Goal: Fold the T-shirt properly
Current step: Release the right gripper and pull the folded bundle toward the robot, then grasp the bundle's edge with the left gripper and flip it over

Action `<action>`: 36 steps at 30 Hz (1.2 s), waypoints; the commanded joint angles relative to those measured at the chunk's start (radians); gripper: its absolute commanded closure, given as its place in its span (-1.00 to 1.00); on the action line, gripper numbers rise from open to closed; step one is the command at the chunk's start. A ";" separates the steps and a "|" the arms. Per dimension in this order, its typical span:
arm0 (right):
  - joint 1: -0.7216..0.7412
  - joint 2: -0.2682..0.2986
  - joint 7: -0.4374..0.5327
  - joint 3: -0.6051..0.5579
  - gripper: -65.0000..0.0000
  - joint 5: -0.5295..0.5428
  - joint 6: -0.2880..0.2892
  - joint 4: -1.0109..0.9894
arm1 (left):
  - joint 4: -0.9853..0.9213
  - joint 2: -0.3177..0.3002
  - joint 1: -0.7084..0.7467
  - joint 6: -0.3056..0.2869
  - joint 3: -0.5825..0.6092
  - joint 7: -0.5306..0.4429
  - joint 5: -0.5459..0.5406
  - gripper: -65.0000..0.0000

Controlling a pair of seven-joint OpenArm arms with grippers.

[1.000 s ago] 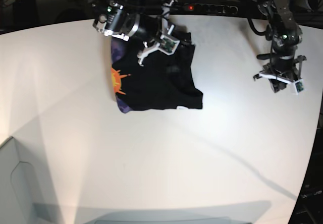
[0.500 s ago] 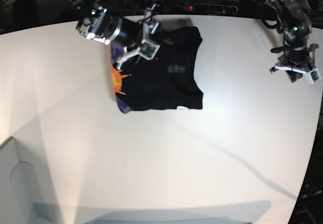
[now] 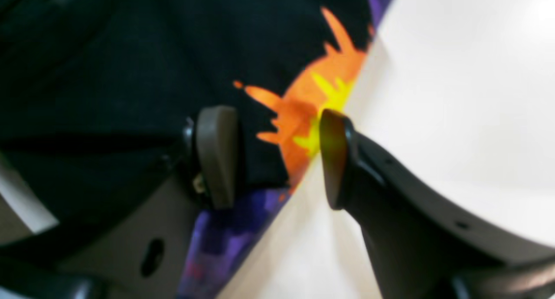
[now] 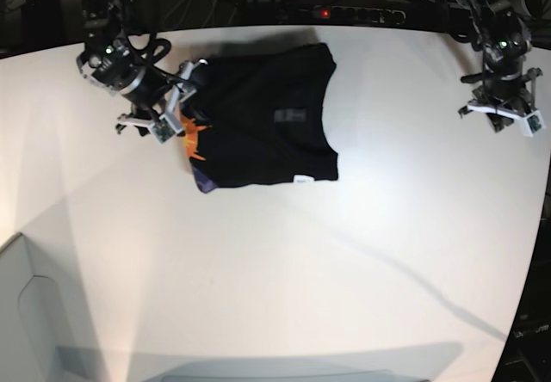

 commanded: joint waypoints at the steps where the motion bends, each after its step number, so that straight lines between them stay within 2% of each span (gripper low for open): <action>1: 0.005 0.006 0.022 0.028 0.04 0.010 0.011 0.022 | 0.016 -0.013 0.001 0.000 -0.004 -0.022 0.002 0.58; 6: -0.004 0.004 0.022 0.114 0.04 0.012 0.011 0.068 | 0.016 -0.019 0.004 -0.001 -0.008 -0.022 -0.026 0.58; 10: -0.041 -0.009 0.022 0.116 0.04 0.013 0.011 0.160 | 0.026 -0.018 0.038 -0.001 -0.003 -0.021 -0.194 0.53; 13: -0.041 -0.058 0.022 0.114 0.04 0.013 0.011 0.175 | 0.043 -0.001 0.082 0.003 0.074 -0.021 -0.345 0.26; 16: -0.048 -0.075 0.022 0.110 0.04 0.013 0.011 0.174 | 0.049 0.019 0.119 0.002 0.187 -0.021 -0.414 -0.06; 19: -0.050 -0.077 0.019 0.108 0.04 0.013 0.011 0.174 | 0.034 0.036 0.122 0.002 0.330 -0.022 -0.441 -0.28; 24: -0.050 -0.072 0.013 0.108 0.04 0.012 0.011 0.174 | 0.043 0.039 0.117 0.002 0.554 -0.033 -0.452 -0.29; 27: -0.059 -0.072 0.013 0.110 0.04 0.010 0.011 0.174 | 0.023 0.041 0.067 0.005 0.674 -0.033 -0.448 -0.29; 31: -0.070 -0.071 0.013 0.110 0.04 0.010 0.011 0.174 | -0.073 0.041 0.002 0.011 0.786 -0.033 -0.446 -0.29; 36: -0.070 -0.071 0.013 0.116 0.04 0.009 0.011 0.174 | -0.167 0.041 -0.050 0.011 0.864 -0.033 -0.444 -0.29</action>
